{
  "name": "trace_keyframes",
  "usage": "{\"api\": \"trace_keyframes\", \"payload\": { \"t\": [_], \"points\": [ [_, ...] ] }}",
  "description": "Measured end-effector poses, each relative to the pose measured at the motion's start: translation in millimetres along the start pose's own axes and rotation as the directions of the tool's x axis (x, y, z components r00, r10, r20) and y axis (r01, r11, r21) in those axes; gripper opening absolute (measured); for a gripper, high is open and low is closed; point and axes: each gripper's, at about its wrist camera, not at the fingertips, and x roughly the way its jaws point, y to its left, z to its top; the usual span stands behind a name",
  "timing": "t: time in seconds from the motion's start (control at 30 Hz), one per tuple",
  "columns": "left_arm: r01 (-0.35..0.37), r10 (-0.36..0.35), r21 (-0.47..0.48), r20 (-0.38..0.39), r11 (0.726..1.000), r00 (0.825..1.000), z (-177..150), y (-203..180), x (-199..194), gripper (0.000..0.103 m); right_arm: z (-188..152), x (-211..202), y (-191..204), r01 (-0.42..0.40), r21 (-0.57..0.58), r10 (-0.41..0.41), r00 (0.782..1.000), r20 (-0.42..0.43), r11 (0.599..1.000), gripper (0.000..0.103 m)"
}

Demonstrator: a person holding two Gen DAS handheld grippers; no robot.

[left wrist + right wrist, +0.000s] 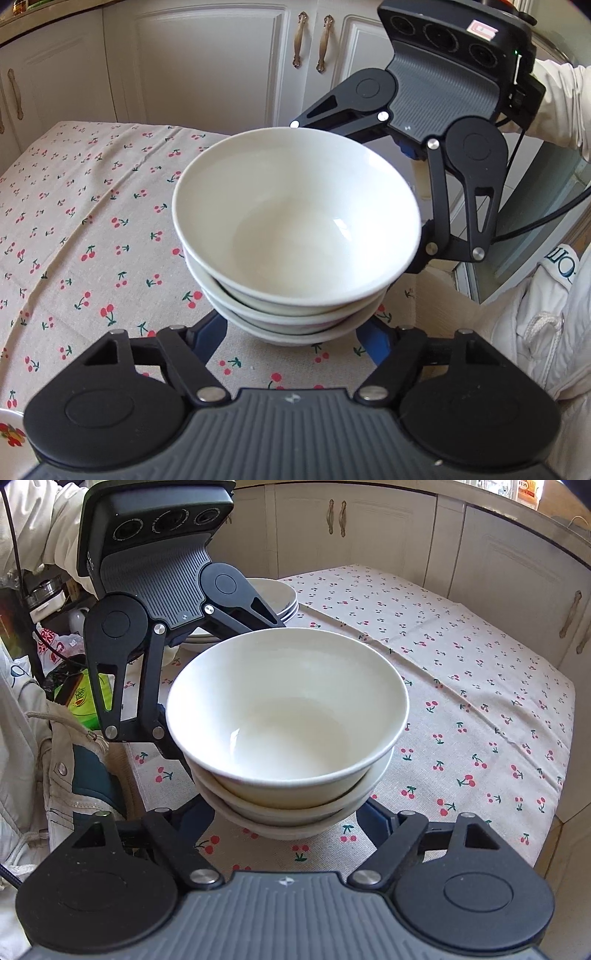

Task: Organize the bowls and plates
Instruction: 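Lift and carry the bowl stack over the fruit-decal plates with the right gripper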

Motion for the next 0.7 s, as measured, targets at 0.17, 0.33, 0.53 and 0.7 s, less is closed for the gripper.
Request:
{"api": "trace_keyframes", "payload": {
  "t": [0.17,0.33,0.53,0.7],
  "points": [
    [0.0,0.0,0.008,-0.006,1.0,1.0,0,-1,-1,0.076,2,0,1,-0.006,-0.018,0.006,1.0,-0.011,1.0,0.087],
    [0.012,-0.012,0.005,-0.001,1.0,1.0,0,0,0,0.077,6,1,0,-0.012,-0.032,0.011,0.999,-0.033,0.999,0.088],
    [0.021,-0.021,-0.005,0.01,1.0,1.0,-1,2,0,0.077,10,1,-1,-0.023,-0.041,0.021,0.998,-0.06,0.999,0.088],
    [0.019,-0.019,-0.002,0.013,1.0,1.0,-1,1,0,0.077,10,2,1,-0.014,-0.043,0.011,0.998,-0.064,0.999,0.089]
  ]
}}
